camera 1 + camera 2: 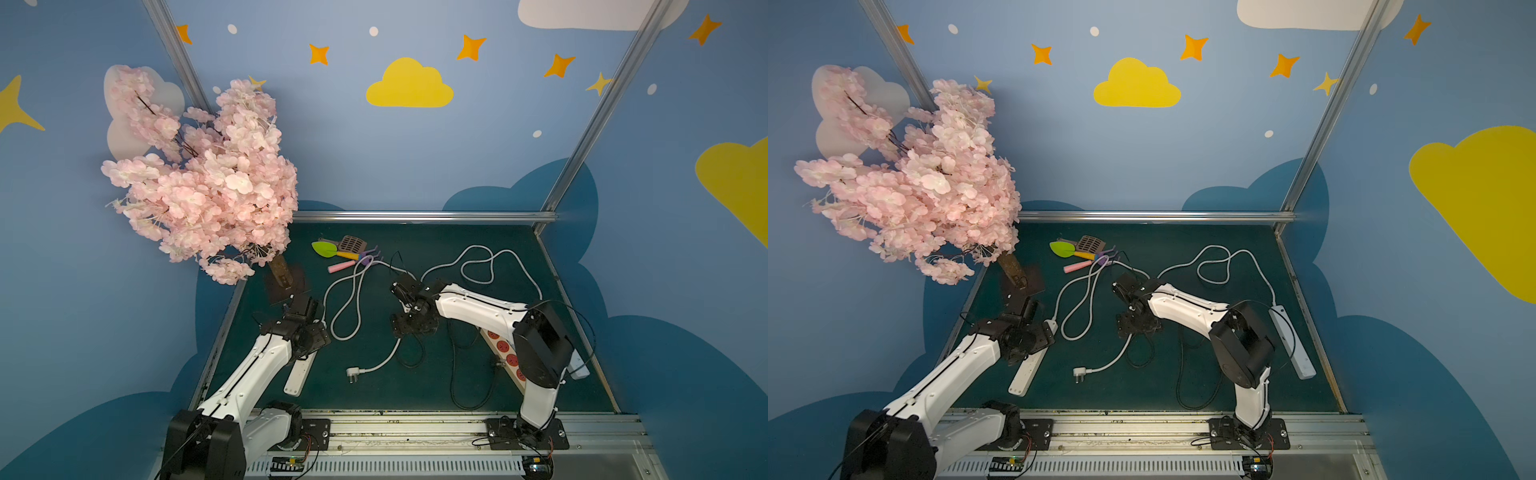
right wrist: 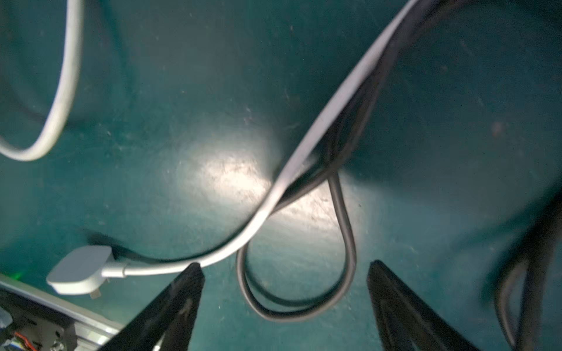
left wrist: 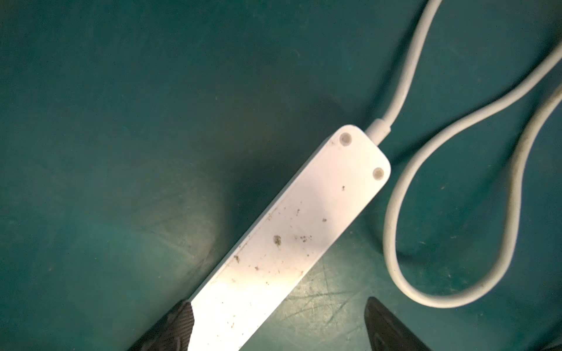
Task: Wrap the cord around the power strip
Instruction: Adjust the power cord at the center of the board.
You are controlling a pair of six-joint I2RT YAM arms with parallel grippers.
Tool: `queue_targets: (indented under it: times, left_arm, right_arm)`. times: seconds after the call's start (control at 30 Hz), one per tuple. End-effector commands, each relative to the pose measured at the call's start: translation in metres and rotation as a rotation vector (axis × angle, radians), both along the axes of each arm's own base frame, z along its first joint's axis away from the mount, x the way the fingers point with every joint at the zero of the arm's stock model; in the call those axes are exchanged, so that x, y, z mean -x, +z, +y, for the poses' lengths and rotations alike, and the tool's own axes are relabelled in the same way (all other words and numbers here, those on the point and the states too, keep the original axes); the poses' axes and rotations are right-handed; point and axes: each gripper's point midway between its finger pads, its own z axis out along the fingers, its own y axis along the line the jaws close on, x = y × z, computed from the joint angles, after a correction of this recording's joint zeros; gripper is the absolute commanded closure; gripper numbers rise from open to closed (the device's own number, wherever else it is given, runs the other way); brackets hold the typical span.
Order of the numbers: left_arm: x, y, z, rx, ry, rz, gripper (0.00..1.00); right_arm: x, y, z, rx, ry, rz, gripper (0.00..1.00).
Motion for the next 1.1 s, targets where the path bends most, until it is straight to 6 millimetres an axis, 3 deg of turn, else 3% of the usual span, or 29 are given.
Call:
queue_targets:
  times: [0.0, 0.17, 0.37, 0.5, 0.67, 0.83, 0.97, 1.07]
  left_arm:
    - [-0.009, -0.008, -0.003, 0.033, -0.024, 0.012, 0.10]
    - [-0.017, -0.017, 0.002, -0.005, -0.042, 0.103, 0.09]
    - [-0.021, -0.035, -0.001, -0.007, -0.069, 0.196, 0.11]
    - [-0.027, -0.042, -0.012, 0.044, -0.110, 0.190, 0.25]
    - [-0.033, -0.036, -0.031, 0.075, -0.190, 0.164, 0.52]
    - [-0.038, -0.014, -0.041, 0.087, -0.250, 0.078, 0.69]
    - [-0.041, 0.020, -0.050, 0.118, -0.298, -0.001, 0.76]
    - [-0.042, 0.059, -0.067, 0.185, -0.378, -0.084, 0.82]
  right_arm:
    - [-0.014, -0.015, 0.005, 0.053, -0.017, 0.014, 0.13]
    - [-0.034, -0.038, -0.011, 0.117, -0.026, 0.032, 0.13]
    - [-0.075, -0.051, -0.066, 0.199, -0.107, 0.022, 0.14]
    - [-0.098, -0.049, -0.100, 0.256, -0.140, 0.004, 0.14]
    - [-0.101, -0.017, -0.087, 0.215, -0.077, -0.049, 0.15]
    - [-0.088, 0.022, -0.069, 0.145, -0.050, -0.084, 0.14]
    - [-0.077, 0.052, -0.063, 0.072, -0.051, -0.092, 0.15]
    - [-0.063, 0.088, -0.049, -0.048, -0.028, -0.075, 0.15]
